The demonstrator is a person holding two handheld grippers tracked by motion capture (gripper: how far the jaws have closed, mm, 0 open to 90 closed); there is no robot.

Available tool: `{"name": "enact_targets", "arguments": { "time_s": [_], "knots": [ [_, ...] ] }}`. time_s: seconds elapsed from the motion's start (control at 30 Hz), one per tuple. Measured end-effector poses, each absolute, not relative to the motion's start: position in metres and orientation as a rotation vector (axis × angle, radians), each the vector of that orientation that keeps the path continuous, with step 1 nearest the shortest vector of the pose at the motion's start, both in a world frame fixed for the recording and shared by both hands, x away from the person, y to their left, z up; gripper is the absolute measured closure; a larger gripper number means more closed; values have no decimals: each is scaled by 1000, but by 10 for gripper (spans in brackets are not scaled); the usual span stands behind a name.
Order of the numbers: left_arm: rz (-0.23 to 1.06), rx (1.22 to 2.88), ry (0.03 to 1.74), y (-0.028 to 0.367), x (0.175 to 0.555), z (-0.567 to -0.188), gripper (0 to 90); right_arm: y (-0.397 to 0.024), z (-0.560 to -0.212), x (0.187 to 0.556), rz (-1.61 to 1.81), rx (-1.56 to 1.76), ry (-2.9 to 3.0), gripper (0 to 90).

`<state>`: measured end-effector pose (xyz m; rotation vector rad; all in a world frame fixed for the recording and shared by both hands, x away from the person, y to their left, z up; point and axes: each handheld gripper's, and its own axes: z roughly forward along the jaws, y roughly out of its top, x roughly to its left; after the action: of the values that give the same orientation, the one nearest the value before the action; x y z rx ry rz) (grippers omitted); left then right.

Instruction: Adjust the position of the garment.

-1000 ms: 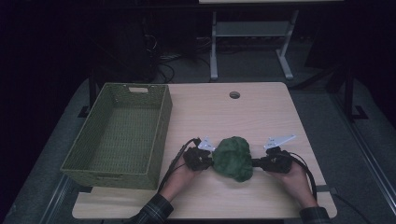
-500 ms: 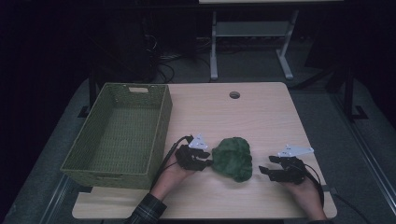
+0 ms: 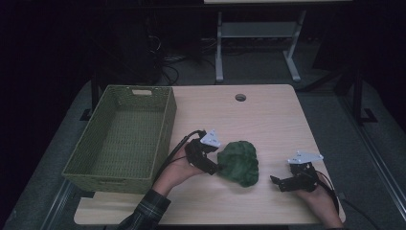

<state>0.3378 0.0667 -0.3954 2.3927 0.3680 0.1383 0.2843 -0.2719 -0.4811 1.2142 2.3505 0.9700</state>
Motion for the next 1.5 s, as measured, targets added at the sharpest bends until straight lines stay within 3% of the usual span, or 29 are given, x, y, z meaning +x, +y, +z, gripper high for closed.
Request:
{"name": "enact_targets", "arguments": {
  "time_s": [0.17, 0.4, 1.1, 1.4, 1.5],
  "knots": [
    [127, 2423, 324, 56, 343, -394, 176, -276, -483, 286, 992, 1207, 2357, 27],
    [106, 2511, 217, 43, 348, -399, 137, -278, -483, 287, 1000, 1210, 2353, 25],
    [22, 2617, 179, 13, 364, -452, 123, -277, -483, 287, 990, 1220, 2342, 25],
    [20, 2634, 187, 10, 366, -456, 123, -277, -483, 287, 991, 1220, 2341, 25],
    [18, 2628, 191, 12, 366, -455, 161, -278, -483, 287, 989, 1219, 2343, 26]
  ]
}}
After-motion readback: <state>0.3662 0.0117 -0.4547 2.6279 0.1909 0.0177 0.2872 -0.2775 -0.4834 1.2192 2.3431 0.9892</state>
